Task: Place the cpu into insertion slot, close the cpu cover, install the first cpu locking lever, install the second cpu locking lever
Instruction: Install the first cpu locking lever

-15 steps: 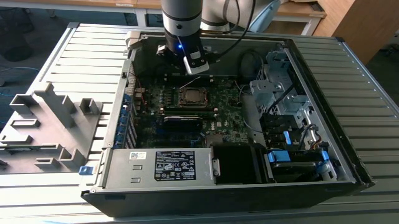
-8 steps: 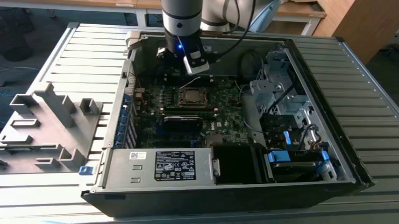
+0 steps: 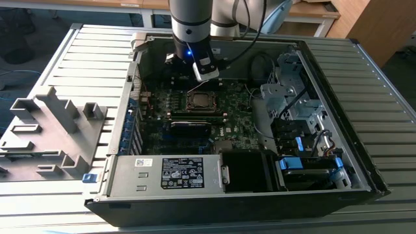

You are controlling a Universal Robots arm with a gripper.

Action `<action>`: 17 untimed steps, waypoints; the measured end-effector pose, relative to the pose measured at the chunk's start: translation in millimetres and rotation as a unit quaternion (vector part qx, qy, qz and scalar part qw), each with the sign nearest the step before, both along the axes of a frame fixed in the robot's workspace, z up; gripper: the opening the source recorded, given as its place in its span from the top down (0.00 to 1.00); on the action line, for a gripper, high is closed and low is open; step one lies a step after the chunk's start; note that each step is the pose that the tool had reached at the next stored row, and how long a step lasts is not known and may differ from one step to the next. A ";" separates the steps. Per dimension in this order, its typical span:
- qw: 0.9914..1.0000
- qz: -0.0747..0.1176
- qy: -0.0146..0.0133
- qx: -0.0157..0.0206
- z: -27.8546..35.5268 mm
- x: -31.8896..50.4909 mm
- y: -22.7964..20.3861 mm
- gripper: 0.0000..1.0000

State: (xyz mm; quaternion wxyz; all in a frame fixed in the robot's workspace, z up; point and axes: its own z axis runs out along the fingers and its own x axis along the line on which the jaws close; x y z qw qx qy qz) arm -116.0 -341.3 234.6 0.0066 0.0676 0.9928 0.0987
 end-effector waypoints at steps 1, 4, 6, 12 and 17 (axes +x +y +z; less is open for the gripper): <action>1.000 0.000 0.000 0.000 -0.6 0.0 0.0 0.89; 1.000 0.000 0.000 0.000 -5.0 0.0 0.4 0.89; 1.000 0.000 0.000 0.000 -6.8 0.0 2.5 0.89; 1.000 0.000 0.000 -0.001 -11.4 2.6 6.0 0.89; 1.000 0.000 0.000 -0.003 -13.6 5.5 11.9 0.89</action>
